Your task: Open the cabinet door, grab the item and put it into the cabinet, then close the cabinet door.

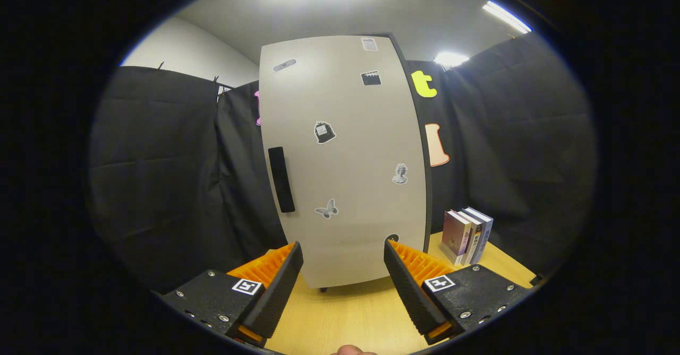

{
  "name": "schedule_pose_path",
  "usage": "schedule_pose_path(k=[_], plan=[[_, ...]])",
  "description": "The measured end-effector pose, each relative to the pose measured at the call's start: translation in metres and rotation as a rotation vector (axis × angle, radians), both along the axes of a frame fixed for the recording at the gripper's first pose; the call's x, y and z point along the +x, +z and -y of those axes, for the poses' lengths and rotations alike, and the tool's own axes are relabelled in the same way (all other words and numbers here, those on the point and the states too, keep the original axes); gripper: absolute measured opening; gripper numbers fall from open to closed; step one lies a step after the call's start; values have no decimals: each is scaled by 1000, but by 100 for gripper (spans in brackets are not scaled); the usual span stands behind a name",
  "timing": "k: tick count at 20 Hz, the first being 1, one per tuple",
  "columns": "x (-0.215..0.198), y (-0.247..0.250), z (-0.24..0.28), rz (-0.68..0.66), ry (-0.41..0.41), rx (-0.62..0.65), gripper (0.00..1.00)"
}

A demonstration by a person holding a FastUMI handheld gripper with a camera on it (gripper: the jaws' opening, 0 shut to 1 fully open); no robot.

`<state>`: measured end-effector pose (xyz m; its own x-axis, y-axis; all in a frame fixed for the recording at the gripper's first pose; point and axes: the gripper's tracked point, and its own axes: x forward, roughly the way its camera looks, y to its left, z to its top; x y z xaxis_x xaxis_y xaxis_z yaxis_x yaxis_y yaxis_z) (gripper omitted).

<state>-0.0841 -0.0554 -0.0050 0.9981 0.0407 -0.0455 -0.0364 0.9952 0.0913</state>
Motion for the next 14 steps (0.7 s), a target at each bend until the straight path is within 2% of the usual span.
schedule_pose_path(k=[14], plan=[[-2, 1, -5, -3, 4, 1, 95]])
